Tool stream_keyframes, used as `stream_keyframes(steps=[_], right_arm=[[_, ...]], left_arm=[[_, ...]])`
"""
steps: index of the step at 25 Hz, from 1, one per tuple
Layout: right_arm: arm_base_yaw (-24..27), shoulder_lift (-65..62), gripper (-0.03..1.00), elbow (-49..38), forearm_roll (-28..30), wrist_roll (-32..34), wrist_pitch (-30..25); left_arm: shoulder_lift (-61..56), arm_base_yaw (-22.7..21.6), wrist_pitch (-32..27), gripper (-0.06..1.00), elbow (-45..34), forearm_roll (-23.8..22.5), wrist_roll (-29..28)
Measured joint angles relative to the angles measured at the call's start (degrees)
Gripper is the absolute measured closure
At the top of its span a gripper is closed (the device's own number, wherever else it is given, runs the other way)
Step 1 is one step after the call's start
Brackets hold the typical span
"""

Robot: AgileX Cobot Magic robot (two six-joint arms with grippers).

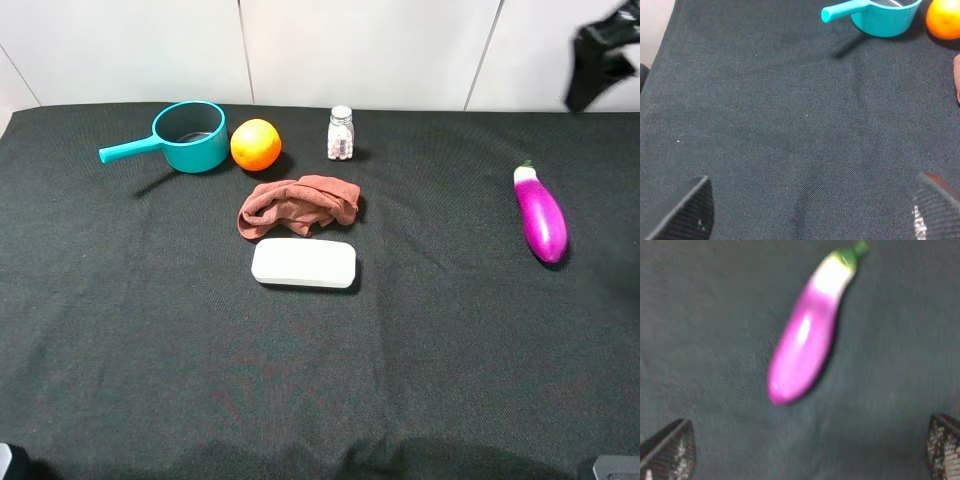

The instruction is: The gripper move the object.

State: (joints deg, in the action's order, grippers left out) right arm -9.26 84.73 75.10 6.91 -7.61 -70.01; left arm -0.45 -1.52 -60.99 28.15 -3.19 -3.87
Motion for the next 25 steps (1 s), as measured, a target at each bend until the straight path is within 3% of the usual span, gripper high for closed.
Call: stream_keyframes(steps=[7, 12, 25], right_arm=[[13.19, -10.82, 0.27, -10.65, -2.20, 0.02, -0.05], [19.63, -20.28, 0.27, -17.60, -2.34, 0.83, -0.07], [21.60, -45.39, 0.27, -35.26, -3.44, 5.93, 0.71]], left_arm=[[0.00, 0.00, 0.00, 0.12, 0.00, 0.00, 0.00], [0.00, 0.00, 0.00, 0.12, 0.00, 0.00, 0.00], [0.00, 0.00, 0.00, 0.12, 0.00, 0.00, 0.00]])
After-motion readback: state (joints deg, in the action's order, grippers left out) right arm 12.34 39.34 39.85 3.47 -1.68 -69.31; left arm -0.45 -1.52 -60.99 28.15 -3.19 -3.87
